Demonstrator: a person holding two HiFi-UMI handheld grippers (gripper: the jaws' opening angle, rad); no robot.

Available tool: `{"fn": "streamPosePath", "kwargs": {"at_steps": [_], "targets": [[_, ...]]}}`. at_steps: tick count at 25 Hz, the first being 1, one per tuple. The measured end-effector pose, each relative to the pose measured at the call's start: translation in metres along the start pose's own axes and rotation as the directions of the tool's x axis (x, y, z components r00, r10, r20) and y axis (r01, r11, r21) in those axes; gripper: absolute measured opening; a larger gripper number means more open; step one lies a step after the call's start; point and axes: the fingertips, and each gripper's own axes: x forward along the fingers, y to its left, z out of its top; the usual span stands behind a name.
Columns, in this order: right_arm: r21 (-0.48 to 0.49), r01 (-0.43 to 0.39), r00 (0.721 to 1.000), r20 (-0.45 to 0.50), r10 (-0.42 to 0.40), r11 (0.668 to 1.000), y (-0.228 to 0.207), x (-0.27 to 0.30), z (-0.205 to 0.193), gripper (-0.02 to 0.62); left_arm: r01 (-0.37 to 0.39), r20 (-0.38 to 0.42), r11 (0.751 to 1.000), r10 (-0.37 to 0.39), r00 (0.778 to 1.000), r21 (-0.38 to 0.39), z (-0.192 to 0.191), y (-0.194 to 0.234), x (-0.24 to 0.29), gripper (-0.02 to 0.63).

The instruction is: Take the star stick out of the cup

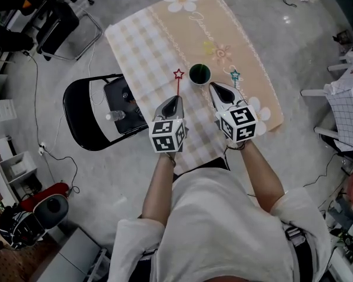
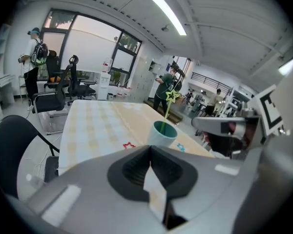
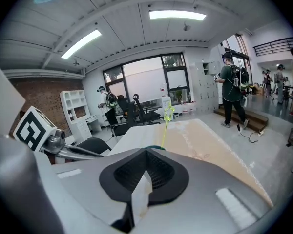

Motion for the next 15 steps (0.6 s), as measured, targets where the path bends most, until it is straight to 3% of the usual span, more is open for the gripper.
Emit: {"fn": "streamPosePath", "kwargs": {"at_steps": [15], "targets": [[-0.037, -0.005, 0.999, -0.032, 0.004, 0.999, -0.028, 0.054, 0.026, 0.021, -0.044, 0.029, 0.998, 0.046, 0.999, -0.052, 0.013, 0.011, 0.010, 0.003]]}}
